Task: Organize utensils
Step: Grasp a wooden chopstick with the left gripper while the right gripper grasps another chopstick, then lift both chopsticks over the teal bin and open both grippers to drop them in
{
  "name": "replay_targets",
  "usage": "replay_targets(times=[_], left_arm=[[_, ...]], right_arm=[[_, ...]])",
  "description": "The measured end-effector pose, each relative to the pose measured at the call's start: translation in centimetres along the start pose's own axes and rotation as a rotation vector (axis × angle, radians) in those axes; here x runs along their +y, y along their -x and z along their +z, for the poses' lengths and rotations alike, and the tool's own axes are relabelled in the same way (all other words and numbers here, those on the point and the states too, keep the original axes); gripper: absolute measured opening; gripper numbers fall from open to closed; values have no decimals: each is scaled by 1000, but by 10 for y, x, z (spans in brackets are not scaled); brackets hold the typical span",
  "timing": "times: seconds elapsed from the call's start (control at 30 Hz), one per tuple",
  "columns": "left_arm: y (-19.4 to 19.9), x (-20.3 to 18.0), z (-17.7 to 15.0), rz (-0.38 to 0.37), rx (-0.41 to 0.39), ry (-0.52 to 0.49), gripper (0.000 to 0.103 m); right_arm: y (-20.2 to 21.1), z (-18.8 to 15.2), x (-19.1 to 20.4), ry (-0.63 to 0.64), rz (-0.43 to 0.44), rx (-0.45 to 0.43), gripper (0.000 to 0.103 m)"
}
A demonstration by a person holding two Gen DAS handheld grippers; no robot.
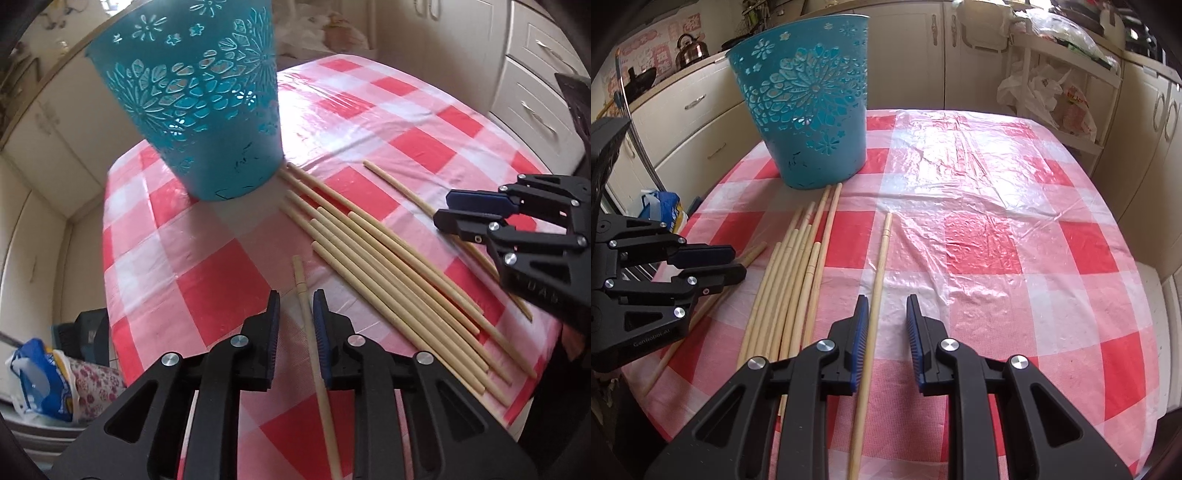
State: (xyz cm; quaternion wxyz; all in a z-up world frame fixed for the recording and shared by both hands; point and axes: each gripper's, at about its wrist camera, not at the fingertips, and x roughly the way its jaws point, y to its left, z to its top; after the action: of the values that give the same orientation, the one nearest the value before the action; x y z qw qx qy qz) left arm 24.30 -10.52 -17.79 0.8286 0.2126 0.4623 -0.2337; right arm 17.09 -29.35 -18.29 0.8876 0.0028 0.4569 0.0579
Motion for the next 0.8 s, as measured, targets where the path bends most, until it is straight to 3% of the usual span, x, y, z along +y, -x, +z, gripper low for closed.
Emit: replay_targets(times=[0.03,0.07,0.13,0.27,0.43,0.57,0.8], left_arm=[[0,-2,0,-3,-2,3,7],[-1,-3,0,-12,-3,10,6],[-1,-6,0,5,-5,17,5],[5,2,-7,-35,-29,112,5],[22,18,-16,-69,-75,208,5],[70,45,-17,-142,-223,319,5],[155,87,27,-117,-536,386,5]], right_arm=[[0,0,2,12,-8,-1,16],[-1,0,3,21,-10,-3,7],[-1,0,3,28,-9,-6,6],[2,1,0,19,-6,-24,6],[4,3,-15,-82,85,-33,6],[10,4,-29,-180,139,-58,6],[20,5,-35,-236,182,-108,6]])
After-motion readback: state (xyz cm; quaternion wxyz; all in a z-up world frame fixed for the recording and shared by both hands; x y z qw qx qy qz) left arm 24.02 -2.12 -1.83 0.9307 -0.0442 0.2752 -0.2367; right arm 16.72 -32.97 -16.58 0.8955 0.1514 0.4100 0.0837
